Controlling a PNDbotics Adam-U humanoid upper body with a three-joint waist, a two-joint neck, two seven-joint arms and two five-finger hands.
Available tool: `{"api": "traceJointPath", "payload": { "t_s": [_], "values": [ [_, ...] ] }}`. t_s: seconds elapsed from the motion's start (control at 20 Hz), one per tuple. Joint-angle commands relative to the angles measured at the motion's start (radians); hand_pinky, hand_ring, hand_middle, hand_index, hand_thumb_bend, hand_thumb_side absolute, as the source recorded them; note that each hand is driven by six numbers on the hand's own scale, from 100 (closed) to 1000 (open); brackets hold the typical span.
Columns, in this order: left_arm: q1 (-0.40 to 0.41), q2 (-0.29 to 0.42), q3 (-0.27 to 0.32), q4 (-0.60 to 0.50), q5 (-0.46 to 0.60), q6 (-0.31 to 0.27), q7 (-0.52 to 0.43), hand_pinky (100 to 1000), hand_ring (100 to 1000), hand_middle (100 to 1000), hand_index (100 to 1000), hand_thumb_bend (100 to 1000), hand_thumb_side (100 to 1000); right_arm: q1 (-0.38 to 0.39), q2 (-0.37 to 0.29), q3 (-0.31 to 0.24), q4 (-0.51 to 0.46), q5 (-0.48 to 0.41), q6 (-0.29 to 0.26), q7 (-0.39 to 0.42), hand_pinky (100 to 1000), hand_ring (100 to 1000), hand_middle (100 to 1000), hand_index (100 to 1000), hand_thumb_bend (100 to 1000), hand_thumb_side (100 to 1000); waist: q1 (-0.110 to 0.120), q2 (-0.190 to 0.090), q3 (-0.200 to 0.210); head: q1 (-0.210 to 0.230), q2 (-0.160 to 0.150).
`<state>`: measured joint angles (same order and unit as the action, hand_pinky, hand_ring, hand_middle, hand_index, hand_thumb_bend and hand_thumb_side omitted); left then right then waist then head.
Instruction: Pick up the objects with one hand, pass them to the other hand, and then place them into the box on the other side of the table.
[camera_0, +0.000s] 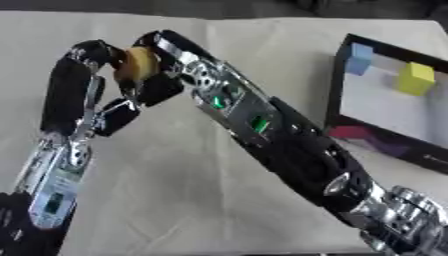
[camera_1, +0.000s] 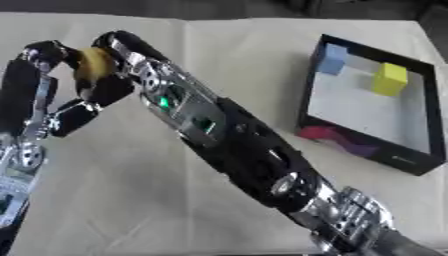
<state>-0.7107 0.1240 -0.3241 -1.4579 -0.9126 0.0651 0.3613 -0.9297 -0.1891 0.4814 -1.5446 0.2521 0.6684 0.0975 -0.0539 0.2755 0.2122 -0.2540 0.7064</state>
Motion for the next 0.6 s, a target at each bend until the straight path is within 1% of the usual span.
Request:
{"api": "traceJointPath", "payload": {
  "t_s": [0.05,0.15,0.2,0.4,0.55,0.6],
  "values": [
    [-0.012,0.009,0.012,-0.01,0.009,0.051,0.039,724,718,754,984,539,191,-0.004,-0.031,-0.016,-0.028,-0.04,0.009,-0.028,628,331,100,467,100,100,0.006,-0.026,-0.002,-0.003,0.0],
    [-0.01,0.009,0.017,-0.005,0.015,0.088,0.065,739,739,779,1000,632,248,0.0,-0.038,-0.026,-0.039,-0.06,0.015,-0.05,630,333,100,467,100,100,0.006,-0.027,-0.003,-0.003,0.001],
    [-0.009,0.01,0.018,-0.003,0.02,0.105,0.076,738,738,779,1000,643,255,0.003,-0.042,-0.032,-0.045,-0.07,0.017,-0.061,631,333,100,467,100,100,0.007,-0.027,-0.005,-0.003,0.001],
    [-0.002,0.017,0.022,0.004,0.034,0.143,0.092,730,732,772,1000,663,272,0.015,-0.059,-0.053,-0.074,-0.114,0.026,-0.11,633,332,100,466,100,100,0.009,-0.027,-0.009,-0.004,-0.001],
    [0.008,0.035,0.026,0.0,0.04,0.144,0.089,726,724,762,989,671,301,0.025,-0.085,-0.078,-0.102,-0.144,0.031,-0.142,635,334,100,469,100,100,0.011,-0.028,-0.012,-0.005,0.0],
    [0.013,0.048,0.027,-0.004,0.044,0.14,0.086,724,718,755,970,651,317,0.029,-0.1,-0.092,-0.115,-0.153,0.033,-0.155,636,334,100,471,100,100,0.012,-0.028,-0.014,-0.005,0.0]
  ]
}}
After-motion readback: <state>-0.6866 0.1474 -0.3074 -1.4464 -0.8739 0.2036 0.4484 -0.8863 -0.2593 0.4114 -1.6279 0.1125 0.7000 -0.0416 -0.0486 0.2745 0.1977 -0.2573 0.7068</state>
